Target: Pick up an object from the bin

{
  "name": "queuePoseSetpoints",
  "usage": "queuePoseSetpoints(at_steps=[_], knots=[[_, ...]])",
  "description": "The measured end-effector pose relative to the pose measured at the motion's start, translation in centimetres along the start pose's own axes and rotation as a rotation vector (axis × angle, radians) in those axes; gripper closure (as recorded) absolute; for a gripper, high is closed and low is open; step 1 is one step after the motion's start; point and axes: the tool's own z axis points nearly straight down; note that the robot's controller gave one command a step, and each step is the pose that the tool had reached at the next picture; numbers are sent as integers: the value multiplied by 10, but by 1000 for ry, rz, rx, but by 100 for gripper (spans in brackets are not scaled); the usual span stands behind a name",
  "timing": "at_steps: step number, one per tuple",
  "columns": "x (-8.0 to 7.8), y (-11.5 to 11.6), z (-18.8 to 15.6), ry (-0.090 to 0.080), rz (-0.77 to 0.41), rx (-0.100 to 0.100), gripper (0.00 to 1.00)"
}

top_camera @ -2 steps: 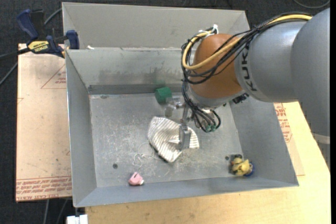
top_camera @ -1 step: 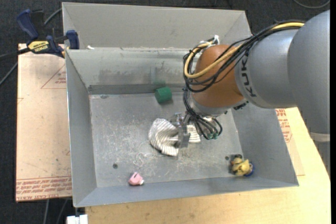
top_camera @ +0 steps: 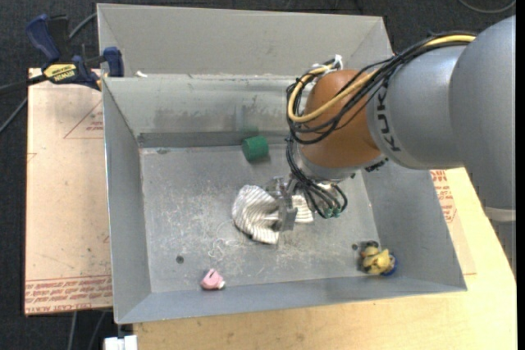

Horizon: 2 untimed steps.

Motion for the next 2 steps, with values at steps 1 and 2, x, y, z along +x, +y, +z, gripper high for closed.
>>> queuePoseSetpoints(at_steps=[1, 2], knots=[[-11, -9, 0, -5, -273, -1, 100], [-11, -9, 0, -5, -273, -2, 100]])
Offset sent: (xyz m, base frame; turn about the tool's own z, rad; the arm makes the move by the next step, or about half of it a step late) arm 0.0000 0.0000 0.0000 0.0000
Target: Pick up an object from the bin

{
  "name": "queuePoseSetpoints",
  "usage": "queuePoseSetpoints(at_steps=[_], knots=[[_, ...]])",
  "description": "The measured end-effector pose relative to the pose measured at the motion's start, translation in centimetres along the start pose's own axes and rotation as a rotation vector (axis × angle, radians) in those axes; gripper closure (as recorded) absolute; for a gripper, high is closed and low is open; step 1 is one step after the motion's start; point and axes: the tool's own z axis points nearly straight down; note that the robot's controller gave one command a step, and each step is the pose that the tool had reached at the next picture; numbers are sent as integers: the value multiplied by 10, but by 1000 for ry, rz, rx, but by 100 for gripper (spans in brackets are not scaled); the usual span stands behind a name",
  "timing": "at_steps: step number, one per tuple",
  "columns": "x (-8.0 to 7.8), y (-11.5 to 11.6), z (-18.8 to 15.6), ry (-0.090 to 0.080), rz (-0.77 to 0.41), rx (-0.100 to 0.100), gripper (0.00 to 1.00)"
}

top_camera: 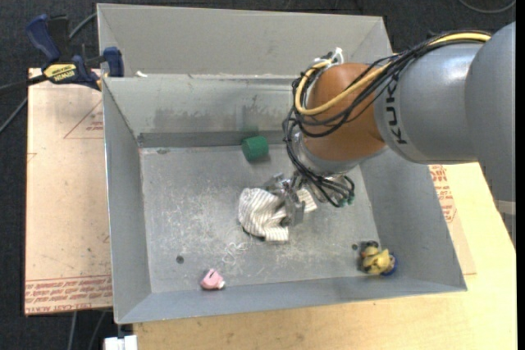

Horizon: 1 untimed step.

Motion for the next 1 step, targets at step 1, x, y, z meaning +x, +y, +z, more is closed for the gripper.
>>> queuePoseSetpoints(at_steps=[1], knots=[[11, -2, -181, -4, 8, 0, 100]])
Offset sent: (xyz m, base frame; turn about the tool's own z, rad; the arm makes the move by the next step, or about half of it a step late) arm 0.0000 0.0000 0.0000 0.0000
